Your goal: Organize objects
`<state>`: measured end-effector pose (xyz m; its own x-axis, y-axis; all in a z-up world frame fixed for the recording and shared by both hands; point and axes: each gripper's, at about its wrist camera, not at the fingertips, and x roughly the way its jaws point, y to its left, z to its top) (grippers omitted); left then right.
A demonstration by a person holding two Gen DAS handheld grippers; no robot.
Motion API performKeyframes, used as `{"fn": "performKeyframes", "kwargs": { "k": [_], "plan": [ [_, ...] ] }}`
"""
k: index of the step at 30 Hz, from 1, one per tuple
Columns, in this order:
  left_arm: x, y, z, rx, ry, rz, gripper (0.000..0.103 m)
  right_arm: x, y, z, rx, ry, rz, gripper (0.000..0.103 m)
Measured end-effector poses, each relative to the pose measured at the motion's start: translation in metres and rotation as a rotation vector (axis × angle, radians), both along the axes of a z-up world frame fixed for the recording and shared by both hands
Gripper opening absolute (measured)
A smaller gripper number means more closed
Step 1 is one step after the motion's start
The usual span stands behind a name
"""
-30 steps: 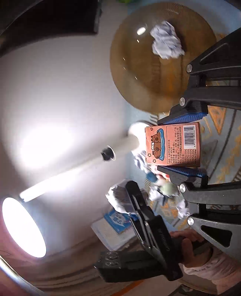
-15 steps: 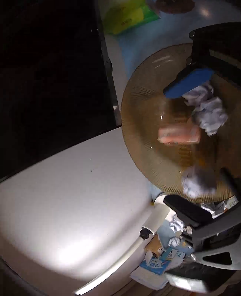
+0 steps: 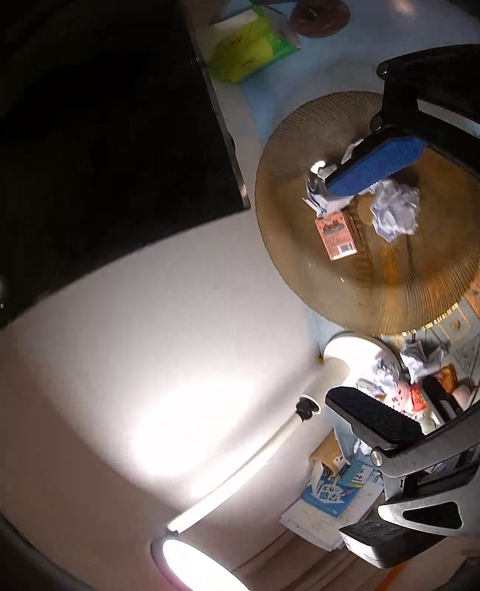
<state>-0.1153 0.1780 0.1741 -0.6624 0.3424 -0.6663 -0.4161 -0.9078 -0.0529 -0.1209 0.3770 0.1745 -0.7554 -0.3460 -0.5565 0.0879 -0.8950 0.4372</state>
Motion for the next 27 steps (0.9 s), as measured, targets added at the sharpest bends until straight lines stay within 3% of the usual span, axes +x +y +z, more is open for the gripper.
{"fn": "performKeyframes", "kwargs": {
  "k": [7, 10, 14, 18, 20, 21, 23, 27],
  "plan": [
    [0.049, -0.077, 0.012, -0.111, 0.024, 0.154, 0.103, 0.052, -0.084, -0.001, 0.032, 0.016, 0.082, 0.103],
    [0.071, -0.102, -0.018, -0.165, -0.004, 0.203, 0.103, 0.07, -0.115, -0.03, 0.063, -0.028, 0.086, 0.103],
    [0.103, -0.128, -0.079, -0.17, -0.082, 0.245, 0.103, 0.084, -0.159, -0.107, 0.157, -0.143, 0.128, 0.103],
    [0.119, -0.135, -0.144, -0.229, -0.146, 0.307, 0.103, 0.093, -0.188, -0.167, 0.276, -0.234, 0.127, 0.103],
    [0.124, -0.137, -0.163, -0.204, -0.161, 0.305, 0.103, 0.092, -0.196, -0.187, 0.339, -0.266, 0.119, 0.103],
    [0.127, -0.141, -0.163, -0.157, -0.143, 0.309, 0.103, 0.095, -0.201, -0.188, 0.393, -0.227, 0.118, 0.103],
    [0.123, -0.148, -0.165, -0.108, -0.187, 0.318, 0.103, 0.098, -0.21, -0.193, 0.522, -0.21, 0.104, 0.103],
    [0.123, -0.147, -0.164, -0.109, -0.186, 0.326, 0.103, 0.097, -0.198, -0.198, 0.467, -0.208, 0.104, 0.103]
  ]
}}
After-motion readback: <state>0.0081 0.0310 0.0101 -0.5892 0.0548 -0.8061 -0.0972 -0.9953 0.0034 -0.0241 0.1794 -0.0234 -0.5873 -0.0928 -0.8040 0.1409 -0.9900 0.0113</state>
